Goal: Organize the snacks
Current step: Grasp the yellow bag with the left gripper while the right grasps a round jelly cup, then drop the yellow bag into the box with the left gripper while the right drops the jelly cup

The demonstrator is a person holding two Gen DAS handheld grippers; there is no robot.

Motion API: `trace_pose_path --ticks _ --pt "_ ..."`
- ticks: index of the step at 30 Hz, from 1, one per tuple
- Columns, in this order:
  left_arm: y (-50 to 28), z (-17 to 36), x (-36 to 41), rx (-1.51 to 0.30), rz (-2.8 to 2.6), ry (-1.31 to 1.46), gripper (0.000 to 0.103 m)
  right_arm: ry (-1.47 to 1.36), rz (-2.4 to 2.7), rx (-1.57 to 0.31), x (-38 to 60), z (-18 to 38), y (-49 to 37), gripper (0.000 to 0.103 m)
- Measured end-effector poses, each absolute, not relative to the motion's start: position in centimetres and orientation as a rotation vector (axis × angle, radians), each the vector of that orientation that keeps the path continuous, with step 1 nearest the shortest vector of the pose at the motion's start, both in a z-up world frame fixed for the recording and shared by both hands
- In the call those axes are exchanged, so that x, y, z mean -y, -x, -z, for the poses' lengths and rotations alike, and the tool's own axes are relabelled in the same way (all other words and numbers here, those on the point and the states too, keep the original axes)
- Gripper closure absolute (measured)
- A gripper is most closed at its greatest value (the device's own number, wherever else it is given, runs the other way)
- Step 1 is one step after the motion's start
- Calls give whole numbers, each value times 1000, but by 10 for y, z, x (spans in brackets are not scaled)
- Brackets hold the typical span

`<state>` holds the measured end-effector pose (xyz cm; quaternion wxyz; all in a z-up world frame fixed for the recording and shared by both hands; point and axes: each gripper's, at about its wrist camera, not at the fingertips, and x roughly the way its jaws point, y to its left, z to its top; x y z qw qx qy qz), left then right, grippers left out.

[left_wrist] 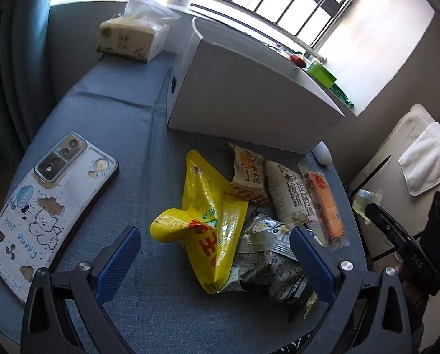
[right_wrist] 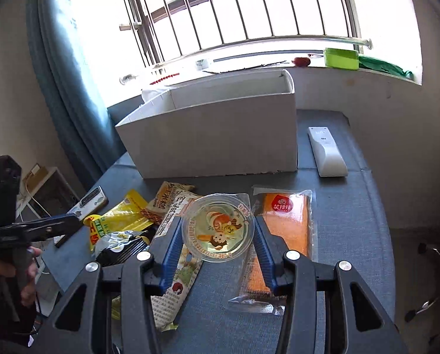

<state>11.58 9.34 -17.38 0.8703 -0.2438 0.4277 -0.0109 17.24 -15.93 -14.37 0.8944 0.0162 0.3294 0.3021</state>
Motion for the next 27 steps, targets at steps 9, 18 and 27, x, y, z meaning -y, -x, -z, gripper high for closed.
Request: trace_pose_path --ticks 9,18,27 --pt "-134 197 -96 -928 19 515 61 -69 -627 -670 176 137 -151 52" --pt "-106 169 -104 -763 -33 423 69 -66 -642 -660 174 135 -145 52" --pt "-112 92 -114 -553 12 384 69 -73 -673 -589 163 104 -164 52"
